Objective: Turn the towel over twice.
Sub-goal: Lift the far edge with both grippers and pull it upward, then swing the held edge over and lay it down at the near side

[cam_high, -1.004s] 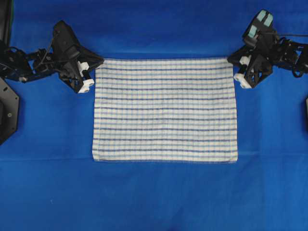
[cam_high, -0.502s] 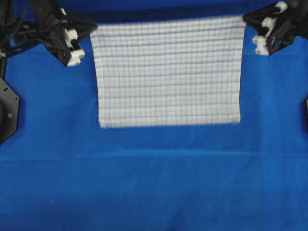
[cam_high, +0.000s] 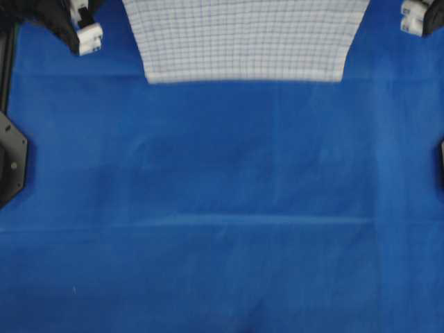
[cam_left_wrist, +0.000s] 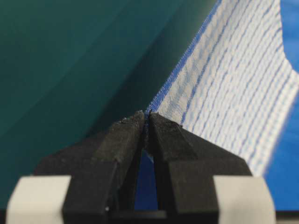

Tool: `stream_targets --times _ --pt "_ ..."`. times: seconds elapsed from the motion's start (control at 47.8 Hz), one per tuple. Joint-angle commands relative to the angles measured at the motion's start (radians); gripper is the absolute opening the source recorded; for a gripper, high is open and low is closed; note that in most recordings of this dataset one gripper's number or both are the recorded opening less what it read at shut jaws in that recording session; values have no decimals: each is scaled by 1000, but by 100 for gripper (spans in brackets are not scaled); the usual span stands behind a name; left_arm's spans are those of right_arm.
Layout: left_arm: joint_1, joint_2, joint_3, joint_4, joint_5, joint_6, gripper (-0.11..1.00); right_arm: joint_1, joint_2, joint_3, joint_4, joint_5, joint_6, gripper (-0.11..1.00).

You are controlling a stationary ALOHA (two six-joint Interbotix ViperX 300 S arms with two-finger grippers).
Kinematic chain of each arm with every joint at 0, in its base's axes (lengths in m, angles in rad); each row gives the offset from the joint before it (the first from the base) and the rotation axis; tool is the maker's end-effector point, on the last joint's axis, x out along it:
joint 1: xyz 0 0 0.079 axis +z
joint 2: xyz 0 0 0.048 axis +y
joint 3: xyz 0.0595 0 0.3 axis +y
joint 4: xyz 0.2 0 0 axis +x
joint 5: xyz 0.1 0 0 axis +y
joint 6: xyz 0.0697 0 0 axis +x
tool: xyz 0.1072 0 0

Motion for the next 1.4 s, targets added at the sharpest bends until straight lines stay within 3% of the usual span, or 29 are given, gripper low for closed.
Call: stream_targets --times 0.0,0.355,0.523,0.732,0.92,1.213,1.38 --pt "6 -17 -46 2 12 8 4 -9 -14 -44 -5 8 -2 5" --pt "-9 -8 -64 2 41 26 4 -5 -23 -61 -11 49 2 5" --pt "-44 -9 -38 0 104 11 4 54 -29 -44 8 135 20 5" --pt "-163 17 29 0 215 -94 4 227 -49 64 64 219 92 5" --pt "-330 115 118 -6 189 -129 4 393 -17 164 91 221 207 5" --pt "-534 308 164 -6 92 -360 4 664 112 236 89 175 407 5" --pt "-667 365 164 -6 78 -448 4 834 196 236 89 138 515 5"
